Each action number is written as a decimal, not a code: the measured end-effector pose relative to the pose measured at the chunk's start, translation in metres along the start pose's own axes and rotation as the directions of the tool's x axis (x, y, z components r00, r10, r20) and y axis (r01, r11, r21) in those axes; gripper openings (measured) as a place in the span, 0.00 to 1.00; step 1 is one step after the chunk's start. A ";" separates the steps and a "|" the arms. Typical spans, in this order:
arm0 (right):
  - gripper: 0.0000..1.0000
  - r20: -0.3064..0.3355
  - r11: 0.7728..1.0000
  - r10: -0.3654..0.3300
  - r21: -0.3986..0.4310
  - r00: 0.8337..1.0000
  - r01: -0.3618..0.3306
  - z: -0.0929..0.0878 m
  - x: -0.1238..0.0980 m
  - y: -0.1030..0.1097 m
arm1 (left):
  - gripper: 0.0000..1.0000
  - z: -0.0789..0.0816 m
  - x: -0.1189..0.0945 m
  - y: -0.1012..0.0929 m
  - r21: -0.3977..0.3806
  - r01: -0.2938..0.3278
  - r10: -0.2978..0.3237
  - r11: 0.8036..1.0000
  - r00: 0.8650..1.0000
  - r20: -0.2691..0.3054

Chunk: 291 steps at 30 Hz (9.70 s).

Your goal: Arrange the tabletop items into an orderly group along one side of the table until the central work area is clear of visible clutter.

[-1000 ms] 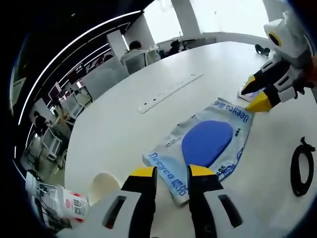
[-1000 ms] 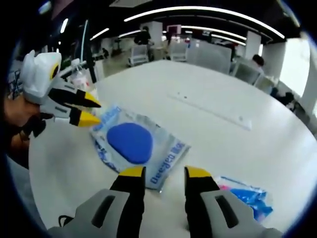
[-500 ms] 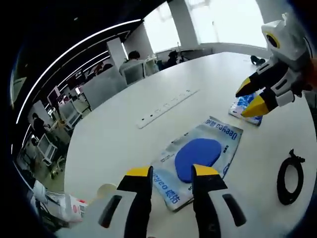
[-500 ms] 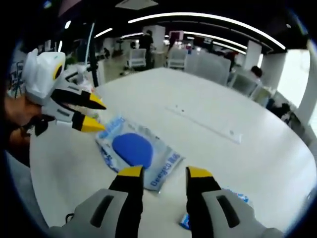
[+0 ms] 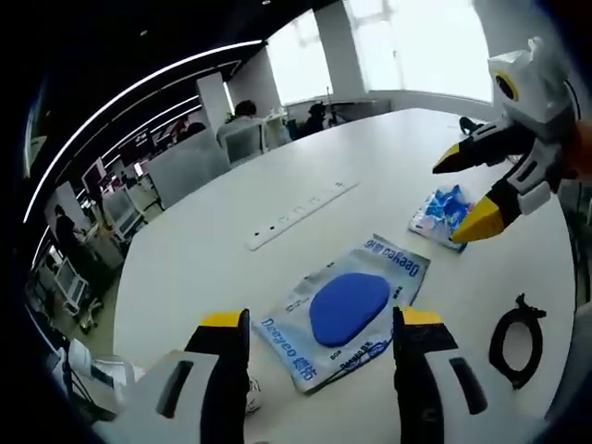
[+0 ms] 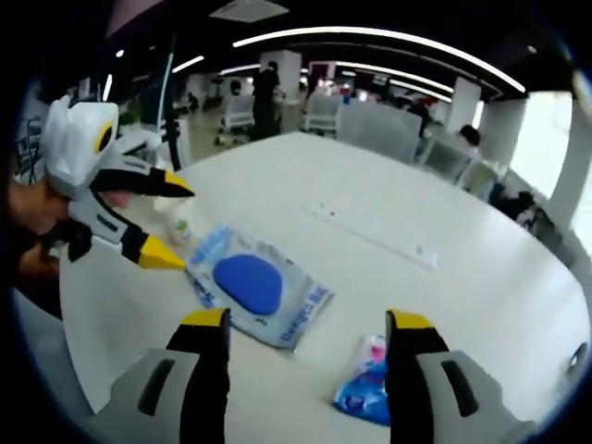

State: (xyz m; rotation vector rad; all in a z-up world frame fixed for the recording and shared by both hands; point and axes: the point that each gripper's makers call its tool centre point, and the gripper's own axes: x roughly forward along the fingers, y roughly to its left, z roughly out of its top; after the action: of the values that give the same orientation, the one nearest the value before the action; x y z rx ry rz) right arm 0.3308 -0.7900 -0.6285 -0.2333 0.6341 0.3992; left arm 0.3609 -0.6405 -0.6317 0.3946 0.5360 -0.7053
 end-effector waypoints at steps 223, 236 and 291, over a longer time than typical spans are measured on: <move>0.00 -0.044 0.986 0.159 0.061 0.986 -0.156 -0.137 0.007 -0.125 | 0.00 0.018 0.130 -0.153 -0.211 0.070 -0.091 0.975 0.992 -0.091; 0.00 -0.037 0.985 0.162 0.067 0.986 -0.159 -0.138 0.009 -0.123 | 0.01 0.010 0.133 -0.154 -0.194 0.058 -0.081 0.979 0.990 -0.112; 0.28 0.021 0.990 0.142 0.024 0.990 -0.143 -0.125 -0.002 -0.120 | 0.35 0.021 0.127 -0.163 -0.132 0.058 -0.066 0.990 0.996 -0.061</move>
State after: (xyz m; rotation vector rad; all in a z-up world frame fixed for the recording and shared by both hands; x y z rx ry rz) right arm 0.3153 -0.9398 -0.7148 -0.1605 0.6388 0.5299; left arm 0.3349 -0.8286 -0.7149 0.2812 0.6548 -0.7149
